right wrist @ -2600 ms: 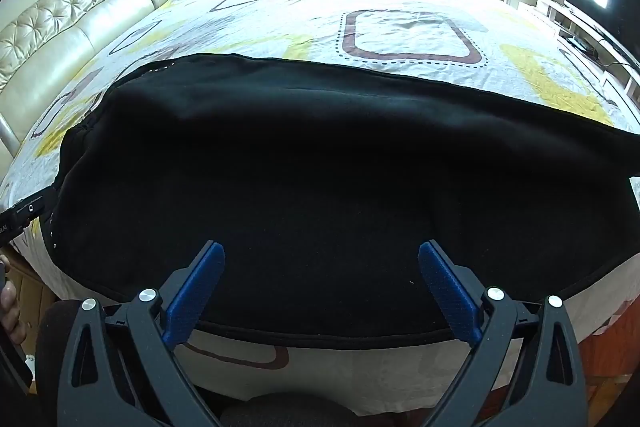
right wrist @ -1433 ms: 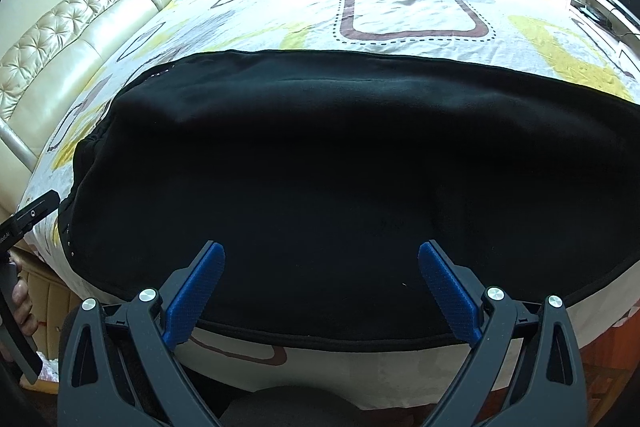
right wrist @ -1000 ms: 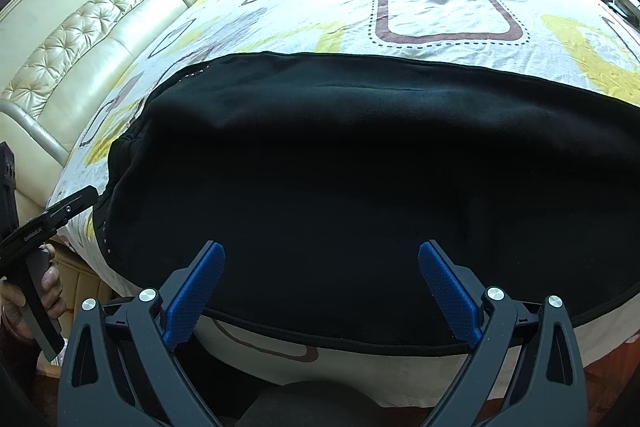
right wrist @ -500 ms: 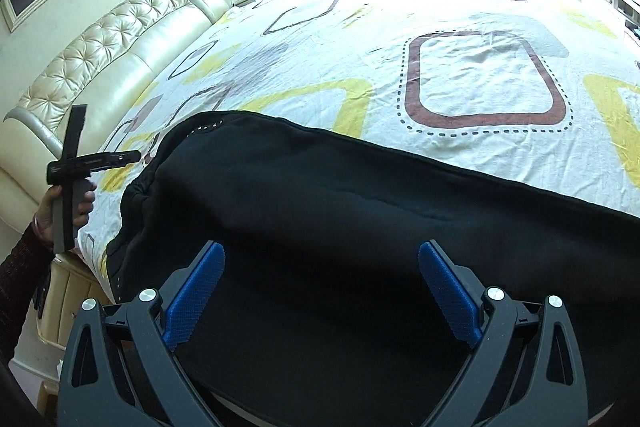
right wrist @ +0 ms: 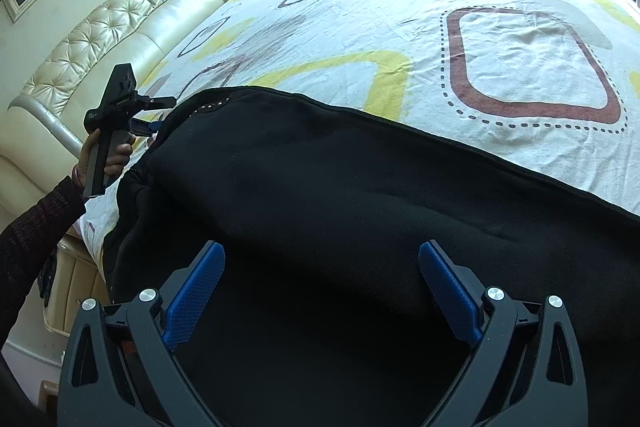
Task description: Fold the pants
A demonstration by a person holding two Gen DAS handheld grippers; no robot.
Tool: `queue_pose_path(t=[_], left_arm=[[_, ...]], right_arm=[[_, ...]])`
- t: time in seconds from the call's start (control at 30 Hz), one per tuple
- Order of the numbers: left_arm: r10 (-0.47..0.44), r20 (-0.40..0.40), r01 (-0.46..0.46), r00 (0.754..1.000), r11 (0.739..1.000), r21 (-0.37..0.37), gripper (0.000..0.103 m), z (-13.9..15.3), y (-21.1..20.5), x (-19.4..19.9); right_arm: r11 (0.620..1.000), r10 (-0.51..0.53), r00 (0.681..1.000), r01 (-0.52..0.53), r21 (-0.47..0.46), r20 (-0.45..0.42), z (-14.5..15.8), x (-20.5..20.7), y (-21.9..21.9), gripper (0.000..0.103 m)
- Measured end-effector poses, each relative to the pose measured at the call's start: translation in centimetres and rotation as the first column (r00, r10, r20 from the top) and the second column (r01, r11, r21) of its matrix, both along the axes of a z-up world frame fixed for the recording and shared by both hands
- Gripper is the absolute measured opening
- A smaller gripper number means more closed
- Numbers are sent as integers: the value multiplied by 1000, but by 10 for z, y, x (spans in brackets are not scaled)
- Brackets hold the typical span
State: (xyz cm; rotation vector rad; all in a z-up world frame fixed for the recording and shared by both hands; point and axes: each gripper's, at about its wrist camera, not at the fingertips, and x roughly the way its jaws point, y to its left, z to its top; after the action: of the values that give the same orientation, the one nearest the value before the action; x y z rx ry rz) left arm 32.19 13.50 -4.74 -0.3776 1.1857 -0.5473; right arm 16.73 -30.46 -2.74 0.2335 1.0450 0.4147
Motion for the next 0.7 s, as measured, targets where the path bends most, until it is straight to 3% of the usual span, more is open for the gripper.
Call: queue_pose_path(t=[0.03,0.07,0.13,0.2,0.27,0.33,0.53,0.57,0.6,0.63,0.7], left_arm=[[5,-1,-5,1000,1000,-6,90,-1,0,2],[13,-1,-13,1000,1000,1,74,-3,0,3],[37,-12,-36,999,999,30,59,-9,2,6],[43,-13,-43,999,999,34,53,-13,4,8],[47,-25,-47,999,999,7,38,-14,10,5],[42,-33,-43,999,999,-27,33,-11,9,3],[-3,-13,3,1000,999,43,32,-6,-8,1],[-8,-10,8,1000,997,72,32,-5,-10,1],[-11,-4,12,1000,995,104,32,-5,-13,2],[-12,3,11,1000,991,134,34,-5,-14,3],[-8,8,7,1000,989,148,35,-5,-16,5]], right_arm=[[1000,10,1000,-10,16,-1,2,4,0,97],[999,22,1000,-22,34,-2,5,8,1,97],[997,58,998,-58,55,6,12,17,2,97],[995,95,995,-96,14,31,21,31,5,97],[988,153,987,-152,-29,51,27,48,8,97],[980,182,982,-177,-91,56,30,70,9,97],[933,299,949,-313,-179,-96,-7,129,23,96],[928,309,943,-327,-180,-125,-14,134,25,81],[923,325,932,-350,-162,-160,-21,137,27,40],[918,334,917,-369,-146,-216,-29,141,28,29],[917,318,917,-362,-169,-240,-34,142,28,21]])
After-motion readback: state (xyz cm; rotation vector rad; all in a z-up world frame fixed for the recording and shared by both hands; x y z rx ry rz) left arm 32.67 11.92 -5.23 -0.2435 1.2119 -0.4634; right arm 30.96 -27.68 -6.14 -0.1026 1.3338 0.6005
